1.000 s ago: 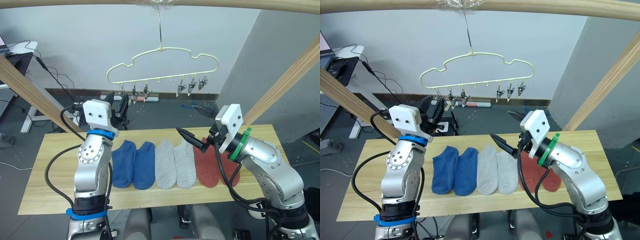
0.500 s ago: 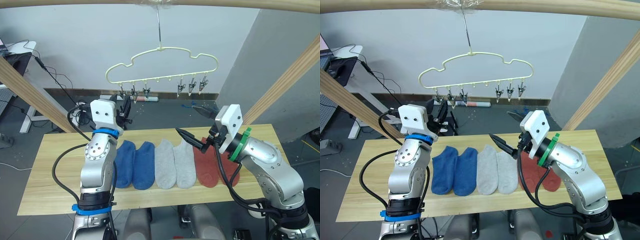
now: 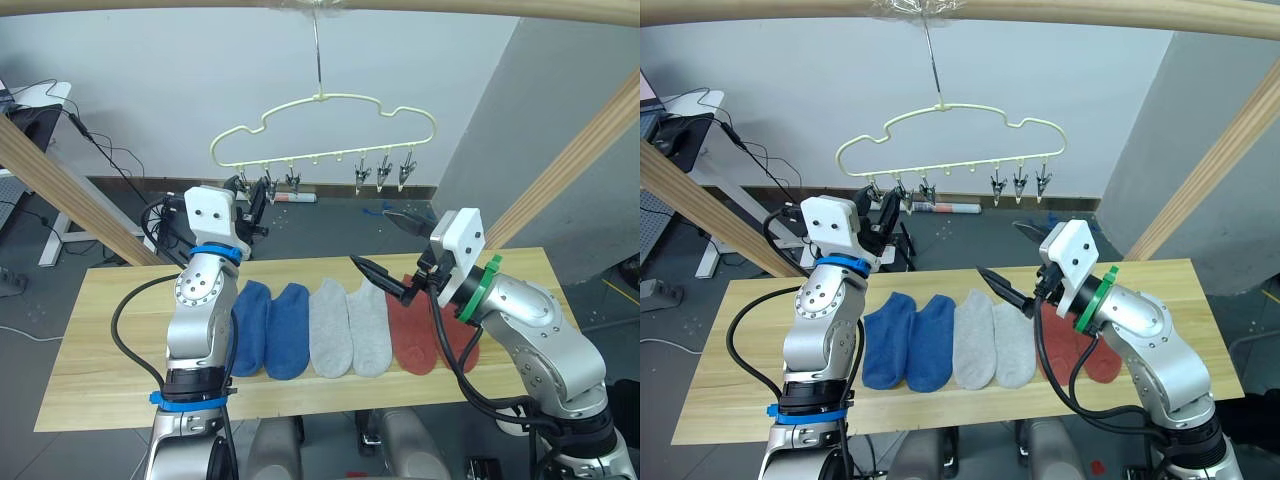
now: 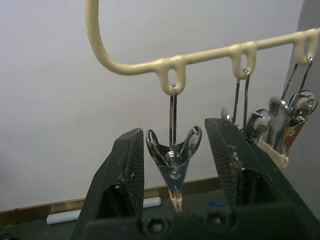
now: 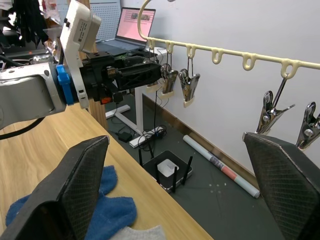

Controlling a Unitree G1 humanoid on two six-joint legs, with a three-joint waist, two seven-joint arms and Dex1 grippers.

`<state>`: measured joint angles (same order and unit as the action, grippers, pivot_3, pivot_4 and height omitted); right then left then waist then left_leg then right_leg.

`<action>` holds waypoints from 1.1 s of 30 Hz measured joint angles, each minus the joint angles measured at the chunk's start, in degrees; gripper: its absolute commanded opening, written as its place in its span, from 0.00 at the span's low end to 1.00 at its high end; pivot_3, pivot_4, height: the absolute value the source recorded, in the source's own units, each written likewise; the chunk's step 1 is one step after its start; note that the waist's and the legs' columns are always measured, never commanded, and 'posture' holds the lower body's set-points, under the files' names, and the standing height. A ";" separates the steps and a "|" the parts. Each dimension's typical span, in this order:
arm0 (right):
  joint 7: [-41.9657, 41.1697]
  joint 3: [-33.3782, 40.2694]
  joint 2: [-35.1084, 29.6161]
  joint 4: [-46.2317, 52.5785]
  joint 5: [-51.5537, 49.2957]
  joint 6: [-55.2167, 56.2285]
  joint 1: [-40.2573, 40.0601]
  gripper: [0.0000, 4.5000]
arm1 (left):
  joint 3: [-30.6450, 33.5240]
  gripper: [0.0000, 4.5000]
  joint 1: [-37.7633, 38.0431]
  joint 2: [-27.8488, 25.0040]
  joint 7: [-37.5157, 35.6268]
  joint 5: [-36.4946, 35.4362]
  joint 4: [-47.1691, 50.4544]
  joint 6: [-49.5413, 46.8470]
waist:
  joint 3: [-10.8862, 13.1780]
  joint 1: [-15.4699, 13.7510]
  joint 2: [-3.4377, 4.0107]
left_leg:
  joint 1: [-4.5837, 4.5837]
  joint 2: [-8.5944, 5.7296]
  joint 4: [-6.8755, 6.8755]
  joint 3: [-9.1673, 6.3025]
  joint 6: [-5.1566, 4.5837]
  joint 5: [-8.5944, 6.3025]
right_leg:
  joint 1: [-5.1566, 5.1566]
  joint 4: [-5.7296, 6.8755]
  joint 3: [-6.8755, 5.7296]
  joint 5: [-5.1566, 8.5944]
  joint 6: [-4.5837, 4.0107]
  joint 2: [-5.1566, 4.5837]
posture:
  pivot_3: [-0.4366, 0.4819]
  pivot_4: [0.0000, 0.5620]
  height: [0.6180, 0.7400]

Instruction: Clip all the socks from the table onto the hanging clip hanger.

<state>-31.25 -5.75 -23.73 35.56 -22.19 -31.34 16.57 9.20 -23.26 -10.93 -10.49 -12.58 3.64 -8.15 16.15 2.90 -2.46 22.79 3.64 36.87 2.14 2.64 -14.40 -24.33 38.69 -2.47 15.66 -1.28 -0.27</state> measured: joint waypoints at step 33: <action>-1.50 0.14 -0.09 -0.72 -1.79 1.83 -2.25 1.00 | -0.40 0.05 -0.61 -0.11 0.90 0.39 -1.16 1.12 | 0.00 -0.04 0.00 | 0.02 0.00 0.00 0.00 0.01 0.01 | 0.00 -0.03 -0.01 -0.02 0.04 0.00 | 0.33 0.50 1.00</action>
<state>-32.75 -5.62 -23.82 34.84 -23.98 -29.51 14.32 8.80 -23.86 -11.04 -9.59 -12.19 2.48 -7.02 16.14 2.86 -2.46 22.82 3.64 36.87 2.13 2.66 -14.40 -24.33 38.66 -2.48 15.64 -1.24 -0.27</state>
